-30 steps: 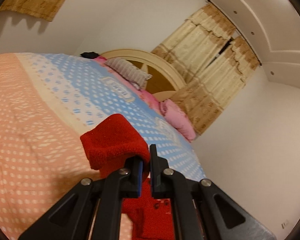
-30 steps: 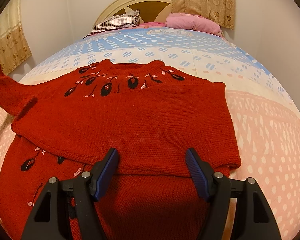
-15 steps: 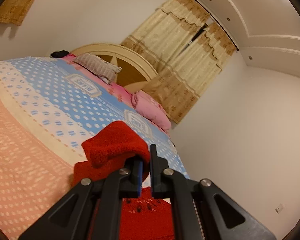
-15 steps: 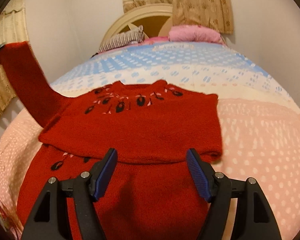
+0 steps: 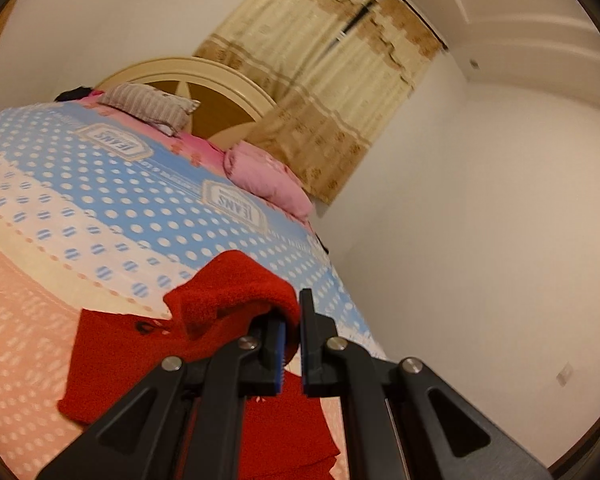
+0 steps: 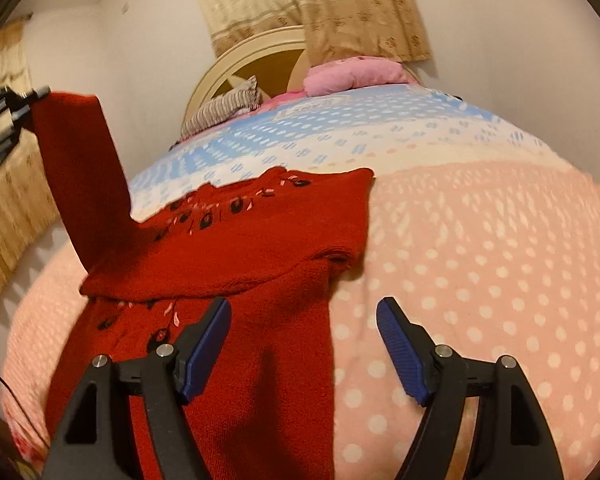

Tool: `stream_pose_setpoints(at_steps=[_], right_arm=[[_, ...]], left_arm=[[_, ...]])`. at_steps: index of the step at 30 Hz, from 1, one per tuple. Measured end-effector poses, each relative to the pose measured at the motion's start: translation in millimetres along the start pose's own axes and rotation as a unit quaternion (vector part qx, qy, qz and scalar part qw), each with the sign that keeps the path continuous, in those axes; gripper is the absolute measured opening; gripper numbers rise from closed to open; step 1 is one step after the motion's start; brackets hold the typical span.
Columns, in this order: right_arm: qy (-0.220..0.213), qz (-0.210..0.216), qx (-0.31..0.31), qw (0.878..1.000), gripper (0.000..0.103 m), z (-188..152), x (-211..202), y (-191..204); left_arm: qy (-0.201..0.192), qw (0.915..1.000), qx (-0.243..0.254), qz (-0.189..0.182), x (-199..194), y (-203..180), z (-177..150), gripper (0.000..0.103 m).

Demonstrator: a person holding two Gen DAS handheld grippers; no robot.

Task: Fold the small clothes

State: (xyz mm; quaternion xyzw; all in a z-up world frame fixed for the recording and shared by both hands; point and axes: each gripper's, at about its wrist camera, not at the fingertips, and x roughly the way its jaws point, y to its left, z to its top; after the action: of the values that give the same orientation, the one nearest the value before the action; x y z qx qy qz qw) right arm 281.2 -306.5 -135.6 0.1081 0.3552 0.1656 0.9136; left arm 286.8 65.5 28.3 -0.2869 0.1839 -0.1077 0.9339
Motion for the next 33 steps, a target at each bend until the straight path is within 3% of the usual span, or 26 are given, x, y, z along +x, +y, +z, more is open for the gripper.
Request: stream_pose_setpoints(at_steps=[5, 8, 9, 10, 14, 19, 24, 28, 30, 33], right_arm=[[0.006, 0.014, 0.028, 1.0, 0.077, -5, 2, -11], [0.007, 0.023, 0.031, 0.999, 0.077, -6, 3, -13], [0.015, 0.027, 0.032, 0.999, 0.077, -6, 6, -13], [0.02, 0.028, 0.033, 0.999, 0.077, -7, 7, -14], [0.016, 0.034, 0.04, 0.998, 0.077, -10, 5, -18], [0.019, 0.042, 0.055, 0.997, 0.077, -11, 6, -24], [0.02, 0.042, 0.057, 0.997, 0.077, -11, 7, -26], [0.022, 0.035, 0.051, 0.998, 0.077, -11, 7, -25], [0.015, 0.023, 0.039, 0.999, 0.077, -10, 3, -20], [0.014, -0.009, 0.012, 1.0, 0.077, -3, -4, -4]], left_arm=[[0.042, 0.9964, 0.069, 0.029, 45, -32, -54, 0.006], [0.111, 0.9864, 0.112, 0.048, 73, -48, -97, 0.042], [0.13, 0.9821, 0.125, 0.054, 78, -52, -111, 0.06], [0.145, 0.9777, 0.141, 0.056, 80, -57, -124, 0.066], [0.146, 0.9602, 0.232, 0.053, 59, -77, -146, 0.069], [0.126, 0.9428, 0.293, 0.098, 14, -59, -144, 0.098], [0.135, 0.9243, 0.288, 0.211, -5, 21, -139, 0.099], [0.144, 0.9198, 0.239, 0.276, -8, 84, -131, 0.099], [0.146, 0.9229, 0.208, 0.289, -8, 105, -127, 0.099], [0.156, 0.9356, 0.162, 0.272, -6, 121, -123, 0.099]])
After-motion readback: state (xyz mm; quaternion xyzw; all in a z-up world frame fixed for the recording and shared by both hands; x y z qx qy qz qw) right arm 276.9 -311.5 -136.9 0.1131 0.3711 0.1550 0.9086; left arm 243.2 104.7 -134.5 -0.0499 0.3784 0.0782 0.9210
